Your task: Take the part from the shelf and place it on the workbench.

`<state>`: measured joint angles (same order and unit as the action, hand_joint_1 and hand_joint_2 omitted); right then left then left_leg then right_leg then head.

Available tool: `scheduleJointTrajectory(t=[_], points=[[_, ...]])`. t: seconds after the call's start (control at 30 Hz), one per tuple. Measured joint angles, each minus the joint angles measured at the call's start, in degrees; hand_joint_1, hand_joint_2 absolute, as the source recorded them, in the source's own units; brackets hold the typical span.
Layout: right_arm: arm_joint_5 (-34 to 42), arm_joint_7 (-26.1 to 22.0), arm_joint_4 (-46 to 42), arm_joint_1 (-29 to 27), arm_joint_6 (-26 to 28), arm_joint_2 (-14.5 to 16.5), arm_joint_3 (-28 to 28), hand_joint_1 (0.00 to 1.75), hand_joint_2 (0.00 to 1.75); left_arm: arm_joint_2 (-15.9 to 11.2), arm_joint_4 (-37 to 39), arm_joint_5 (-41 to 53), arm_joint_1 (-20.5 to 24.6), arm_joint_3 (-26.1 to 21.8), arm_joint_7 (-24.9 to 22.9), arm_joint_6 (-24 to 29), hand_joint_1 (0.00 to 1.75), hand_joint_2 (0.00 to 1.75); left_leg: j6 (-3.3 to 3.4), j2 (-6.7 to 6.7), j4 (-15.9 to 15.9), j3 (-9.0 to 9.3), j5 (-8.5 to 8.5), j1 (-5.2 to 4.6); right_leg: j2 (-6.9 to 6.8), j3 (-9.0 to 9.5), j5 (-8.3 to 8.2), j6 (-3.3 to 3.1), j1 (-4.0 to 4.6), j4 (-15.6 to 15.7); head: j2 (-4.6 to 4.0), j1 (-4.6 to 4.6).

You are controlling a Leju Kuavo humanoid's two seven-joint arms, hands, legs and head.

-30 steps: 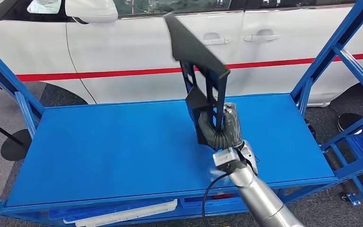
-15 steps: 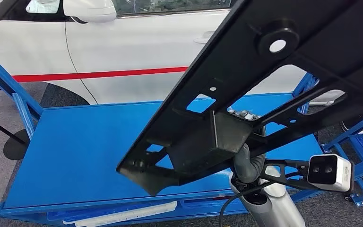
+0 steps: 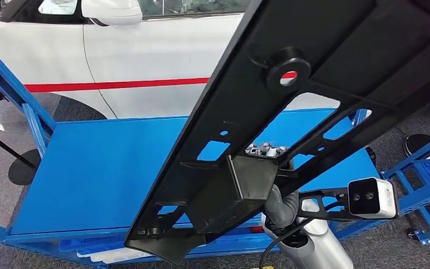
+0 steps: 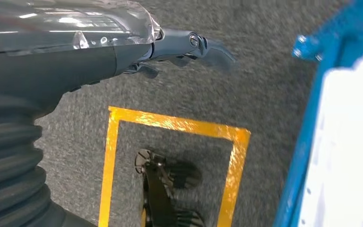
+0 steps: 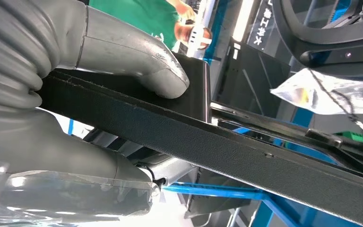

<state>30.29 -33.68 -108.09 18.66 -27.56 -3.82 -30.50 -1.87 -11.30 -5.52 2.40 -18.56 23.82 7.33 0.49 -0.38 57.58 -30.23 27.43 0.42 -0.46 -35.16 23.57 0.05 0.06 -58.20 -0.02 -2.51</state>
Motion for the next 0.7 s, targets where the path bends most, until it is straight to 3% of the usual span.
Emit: scheduleJointTrajectory(t=[0.03, 0.1, 0.17, 0.23, 0.3, 0.4, 0.47, 0.57, 0.6, 0.63, 0.7], points=[[-0.08, -0.21, 0.35, 0.05, 0.05, -0.01, -0.07, 1.75, 1.75, -0.04, 0.0, -0.02, -0.05, -0.13, -0.16, 0.05, 0.0, 1.75, 0.41, 0.06, -0.14, -0.25, -0.47, 0.11, 0.1, -0.3, 0.4, 0.34, -0.06, -0.33, 0.0, 0.01], [-0.32, -0.46, 0.86, 0.15, 0.2, -0.01, -0.17, 1.75, 1.75, -0.05, 0.0, -0.06, -0.04, -0.31, -0.37, 0.0, 0.0, 1.75, 1.18, 0.22, -0.46, -1.1, -1.54, 0.38, 0.32, -1.85, 3.68, 1.01, -0.22, -3.67, 0.0, 0.02], [-0.73, -0.79, 1.28, 0.08, 0.55, -0.11, -0.29, 1.75, 1.75, -0.05, 0.0, -0.05, -0.05, -0.43, -0.44, -0.4, 0.0, 1.75, 1.47, 0.27, -0.42, -2.28, -2.4, 0.32, 0.4, -4.34, 8.72, 1.59, -0.5, -10.74, 0.0, 0.02], [-1.48, -1.5, 1.65, -0.18, 1.15, -0.41, -0.39, 1.75, 1.75, -0.04, 0.0, 0.05, -0.13, -0.45, -0.51, -1.03, 0.0, 1.75, 1.41, 0.29, -0.32, -3.39, -3.12, 0.28, 0.4, -5.69, 11.25, 1.95, -0.67, -16.3, 0.0, 0.02], [-2.58, -2.54, 1.86, -0.52, 1.74, -0.87, -0.42, 1.75, 1.75, 0.05, 0.0, 0.35, -0.14, -0.45, -0.67, -1.69, 0.0, 1.75, 1.28, 0.28, -0.14, -4.32, -3.7, 0.28, 0.39, -4.11, 10.24, 2.04, -0.79, -15.79, 0.0, 0.02], [-4.24, -4.36, 1.94, -0.85, 2.36, -1.52, -0.48, 1.75, 1.75, 0.32, 0.0, 1.21, -0.1, -0.44, -1.24, -2.81, 0.0, 1.75, 0.77, 0.21, 0.45, -5.68, -4.47, 0.24, 0.4, 3.59, 6.6, 1.57, -0.73, -4.71, 0.0, 0.02], [-4.84, -4.91, 1.75, -1.05, 2.72, -1.75, -0.54, 1.75, 1.75, 0.54, 0.0, 1.75, -0.06, -0.37, -1.59, -3.42, 0.0, 1.75, 0.07, 0.19, 0.57, -6.14, -5.1, 0.18, 0.48, 6.44, 6.01, 0.87, -0.38, 0.25, 0.0, 0.0], [-5.08, -4.45, 1.26, -1.32, 3.37, -2.12, -0.6, 1.75, 1.75, 0.95, 0.01, 2.27, -0.1, -0.25, -1.98, -4.07, 0.0, 1.75, -1.02, 0.18, 0.32, -6.4, -6.03, 0.22, 0.38, 5.92, 5.22, -0.3, -0.27, 0.98, 0.0, 0.0], [-5.13, -4.45, 1.27, -1.36, 3.35, -2.25, -0.6, 1.75, 1.75, 1.14, 0.01, 2.36, -0.15, -0.22, -2.15, -4.15, 0.0, 1.75, -1.3, 0.18, 0.84, -6.79, -5.27, 0.24, 0.28, 5.5, 4.62, -0.82, -0.37, 1.16, 0.0, 0.0], [-5.35, -4.68, 1.37, -1.43, 3.23, -2.37, -0.59, 1.75, 1.75, 1.33, 0.02, 2.44, -0.21, -0.21, -2.31, -4.15, 0.0, 1.75, -1.55, 0.19, 2.31, -7.41, -3.53, 0.28, 0.16, 5.0, 3.96, -1.28, -0.5, 1.38, 0.0, 0.0], [-6.45, -5.46, 1.68, -1.77, 3.03, -2.6, -0.46, 1.75, 1.75, 1.63, 0.02, 2.61, -0.27, -0.17, -2.6, -4.04, 0.0, 1.75, -1.92, 0.23, 8.58, -9.34, 2.05, 0.38, 0.04, 3.68, 2.74, -1.85, -0.43, 1.49, 0.0, -0.01]])
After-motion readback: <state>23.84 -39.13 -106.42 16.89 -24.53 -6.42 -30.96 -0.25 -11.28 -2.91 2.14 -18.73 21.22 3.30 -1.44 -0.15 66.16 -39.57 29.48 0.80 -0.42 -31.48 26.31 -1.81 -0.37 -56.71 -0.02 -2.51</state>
